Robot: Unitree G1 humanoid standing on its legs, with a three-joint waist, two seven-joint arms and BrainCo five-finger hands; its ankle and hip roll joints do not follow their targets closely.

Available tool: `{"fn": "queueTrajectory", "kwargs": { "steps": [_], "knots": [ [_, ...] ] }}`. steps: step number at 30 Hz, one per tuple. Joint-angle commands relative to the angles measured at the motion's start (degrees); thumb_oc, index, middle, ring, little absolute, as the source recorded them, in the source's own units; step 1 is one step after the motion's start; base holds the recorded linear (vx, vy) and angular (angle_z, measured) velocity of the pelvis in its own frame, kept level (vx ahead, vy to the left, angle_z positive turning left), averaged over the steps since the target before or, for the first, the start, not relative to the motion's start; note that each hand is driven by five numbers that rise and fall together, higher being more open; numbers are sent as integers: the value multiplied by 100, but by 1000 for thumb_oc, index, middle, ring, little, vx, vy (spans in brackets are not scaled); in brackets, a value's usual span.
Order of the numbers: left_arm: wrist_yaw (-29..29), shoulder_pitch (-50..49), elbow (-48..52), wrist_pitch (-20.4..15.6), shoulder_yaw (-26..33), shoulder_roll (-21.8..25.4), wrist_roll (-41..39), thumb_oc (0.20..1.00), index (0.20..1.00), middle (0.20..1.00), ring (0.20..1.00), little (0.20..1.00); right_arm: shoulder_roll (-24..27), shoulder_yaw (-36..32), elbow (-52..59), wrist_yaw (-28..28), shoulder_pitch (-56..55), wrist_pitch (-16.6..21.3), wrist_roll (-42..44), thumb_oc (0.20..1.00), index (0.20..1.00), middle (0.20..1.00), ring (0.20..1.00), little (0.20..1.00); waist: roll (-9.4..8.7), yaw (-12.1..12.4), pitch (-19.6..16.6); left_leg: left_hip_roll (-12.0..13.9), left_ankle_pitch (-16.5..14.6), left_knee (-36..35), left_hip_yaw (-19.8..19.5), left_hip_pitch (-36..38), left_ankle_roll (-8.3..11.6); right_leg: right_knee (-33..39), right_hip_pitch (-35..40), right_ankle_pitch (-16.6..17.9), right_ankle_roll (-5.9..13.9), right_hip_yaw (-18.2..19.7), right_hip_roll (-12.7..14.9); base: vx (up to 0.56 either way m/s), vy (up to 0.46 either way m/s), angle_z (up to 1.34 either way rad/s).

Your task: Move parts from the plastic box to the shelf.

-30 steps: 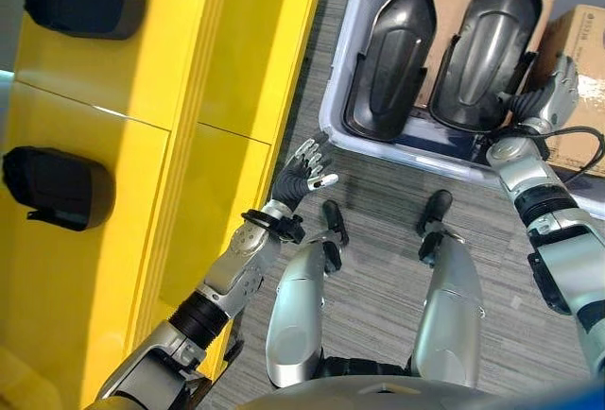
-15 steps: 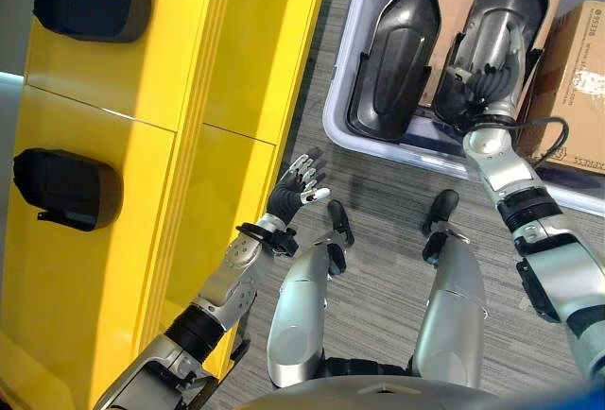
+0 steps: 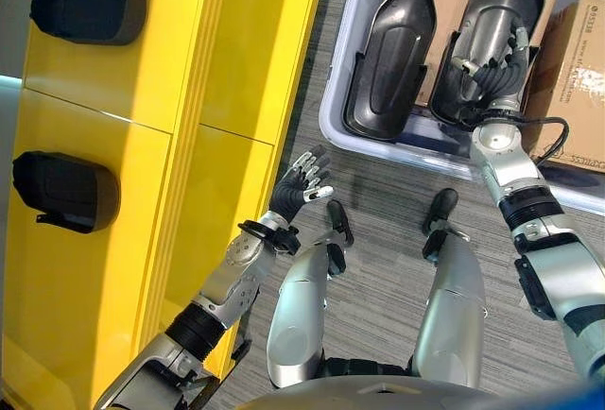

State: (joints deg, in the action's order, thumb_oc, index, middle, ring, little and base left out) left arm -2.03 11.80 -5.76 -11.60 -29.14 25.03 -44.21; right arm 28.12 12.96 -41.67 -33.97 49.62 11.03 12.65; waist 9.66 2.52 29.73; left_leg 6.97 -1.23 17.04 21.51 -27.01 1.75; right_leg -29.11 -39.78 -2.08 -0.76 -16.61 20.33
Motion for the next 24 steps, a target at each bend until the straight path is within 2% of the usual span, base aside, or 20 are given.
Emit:
{"fn": "queueTrajectory", "kwargs": {
  "steps": [1,5,15,24],
  "knots": [
    [48,-197,619,-191,-185,-289,92,1000,1000,1000,1000,1000,390,-122,444,-361,348,497,-135,1000,1000,1000,1000,1000,703,-96,6,146,-250,182,-11,-190,142,-732,163,-996,320,265,-9,17,45,-1],
    [71,-216,611,-250,-222,-325,50,1000,1000,1000,1000,1000,373,-236,577,-685,226,432,-362,1000,1000,1000,1000,1000,744,-159,6,127,-255,149,40,-157,136,-714,146,-1005,318,320,-22,10,39,-3],
    [31,-237,507,-409,-335,-351,-14,1000,1000,1000,1000,1000,420,-322,545,-1001,147,451,-430,1000,1000,1000,1000,1000,818,-235,6,113,-242,99,107,-137,142,-717,80,-1011,309,393,-26,4,14,-3],
    [56,-206,518,-390,-380,-339,-34,1000,1000,1000,1000,1000,454,-408,392,-839,122,421,-163,1000,1000,1000,1000,1000,835,-259,6,122,-255,124,110,-183,151,-768,2,-1036,293,415,-26,0,0,0]
  ]
}}
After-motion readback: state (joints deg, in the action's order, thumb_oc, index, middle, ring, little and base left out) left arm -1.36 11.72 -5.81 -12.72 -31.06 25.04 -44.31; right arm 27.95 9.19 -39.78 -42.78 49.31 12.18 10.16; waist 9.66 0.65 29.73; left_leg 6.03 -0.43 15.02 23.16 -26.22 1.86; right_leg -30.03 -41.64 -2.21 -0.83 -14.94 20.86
